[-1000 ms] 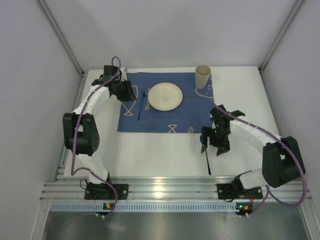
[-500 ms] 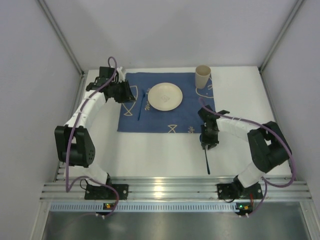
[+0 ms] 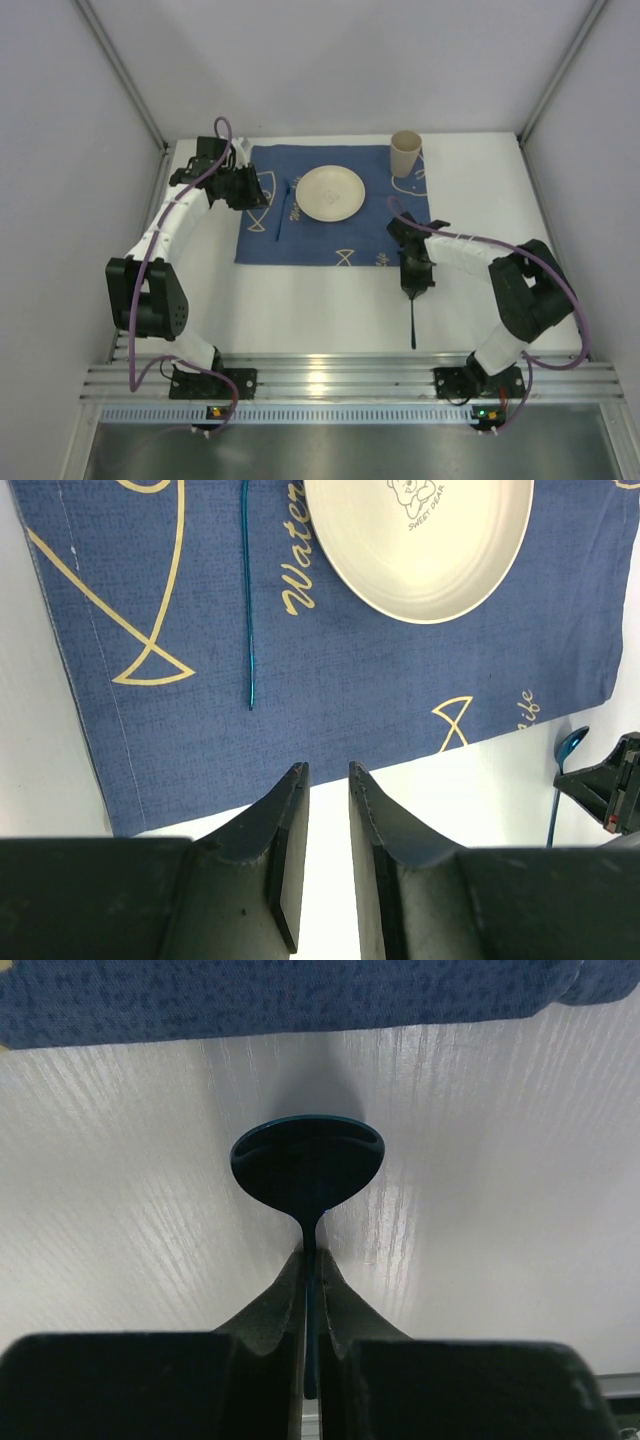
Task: Set the dinner table for one person
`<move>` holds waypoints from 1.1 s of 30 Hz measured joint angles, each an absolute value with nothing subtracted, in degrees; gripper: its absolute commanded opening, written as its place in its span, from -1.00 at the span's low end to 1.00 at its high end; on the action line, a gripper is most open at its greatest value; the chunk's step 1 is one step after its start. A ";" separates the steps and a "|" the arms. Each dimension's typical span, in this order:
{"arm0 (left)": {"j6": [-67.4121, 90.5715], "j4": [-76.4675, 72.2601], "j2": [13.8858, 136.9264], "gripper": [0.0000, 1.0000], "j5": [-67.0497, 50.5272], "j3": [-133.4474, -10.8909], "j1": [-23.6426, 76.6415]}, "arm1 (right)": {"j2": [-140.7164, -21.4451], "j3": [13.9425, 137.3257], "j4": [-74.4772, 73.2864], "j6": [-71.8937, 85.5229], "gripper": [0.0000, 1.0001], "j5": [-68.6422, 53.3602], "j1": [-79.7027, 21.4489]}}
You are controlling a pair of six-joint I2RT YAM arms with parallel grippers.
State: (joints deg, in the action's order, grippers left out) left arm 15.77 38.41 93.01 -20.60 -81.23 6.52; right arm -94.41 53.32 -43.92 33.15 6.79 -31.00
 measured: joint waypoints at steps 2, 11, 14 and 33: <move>15.79 38.44 93.01 -0.45 -20.62 -81.21 6.52 | -94.56 53.45 -44.12 33.06 -1.00 6.81 -31.00; 16.34 38.63 93.01 -0.46 -20.78 -81.19 6.63 | -94.54 60.86 -48.75 31.90 -1.00 8.49 -31.35; 16.60 38.30 92.62 -0.46 -20.80 -80.40 6.68 | -94.74 72.05 -52.16 30.52 -1.00 10.13 -31.42; 19.75 36.91 81.91 -0.44 -19.99 -71.02 6.98 | -134.26 127.26 -60.47 22.57 -1.00 12.97 -24.29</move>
State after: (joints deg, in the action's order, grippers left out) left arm 19.75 36.91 81.91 -19.99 -71.02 6.98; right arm -134.26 127.26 -60.47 22.57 12.97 -24.29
